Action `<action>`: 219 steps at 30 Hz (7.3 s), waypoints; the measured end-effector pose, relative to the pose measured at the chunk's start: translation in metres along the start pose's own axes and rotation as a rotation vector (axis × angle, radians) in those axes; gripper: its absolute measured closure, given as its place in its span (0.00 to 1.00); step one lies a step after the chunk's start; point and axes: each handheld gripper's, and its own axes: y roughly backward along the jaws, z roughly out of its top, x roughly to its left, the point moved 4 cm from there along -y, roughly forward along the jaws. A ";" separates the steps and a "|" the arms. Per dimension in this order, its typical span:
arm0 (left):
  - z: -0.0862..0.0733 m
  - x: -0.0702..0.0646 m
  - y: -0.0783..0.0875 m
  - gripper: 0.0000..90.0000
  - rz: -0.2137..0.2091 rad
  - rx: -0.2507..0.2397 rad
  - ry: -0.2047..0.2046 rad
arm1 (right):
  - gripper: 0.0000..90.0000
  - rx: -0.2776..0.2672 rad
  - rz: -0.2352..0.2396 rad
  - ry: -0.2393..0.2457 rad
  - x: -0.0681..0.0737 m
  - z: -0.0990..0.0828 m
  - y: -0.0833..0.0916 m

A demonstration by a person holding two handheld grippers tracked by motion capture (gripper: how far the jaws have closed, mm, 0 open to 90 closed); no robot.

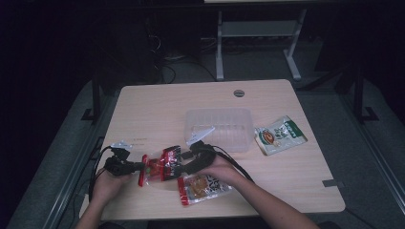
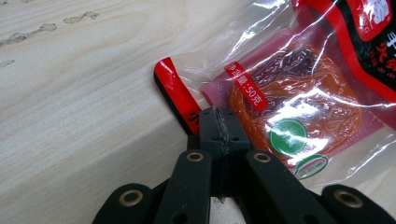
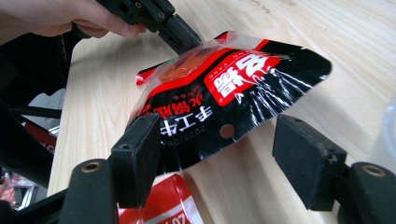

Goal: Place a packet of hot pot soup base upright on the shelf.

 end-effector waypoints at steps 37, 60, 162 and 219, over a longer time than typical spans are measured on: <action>0.000 0.002 0.000 1.00 -0.016 -0.015 0.014 | 0.98 0.017 0.030 0.188 0.015 0.020 -0.030; 0.012 -0.015 0.004 1.00 -0.039 -0.071 -0.062 | 1.00 -0.088 0.157 0.163 0.018 0.030 -0.001; 0.016 -0.025 0.010 0.87 -0.060 -0.079 -0.129 | 1.00 -0.325 -0.209 0.047 -0.067 -0.027 0.231; 0.015 -0.031 0.000 0.60 -0.073 -0.041 -0.168 | 1.00 -0.251 -0.200 0.010 -0.089 -0.010 0.182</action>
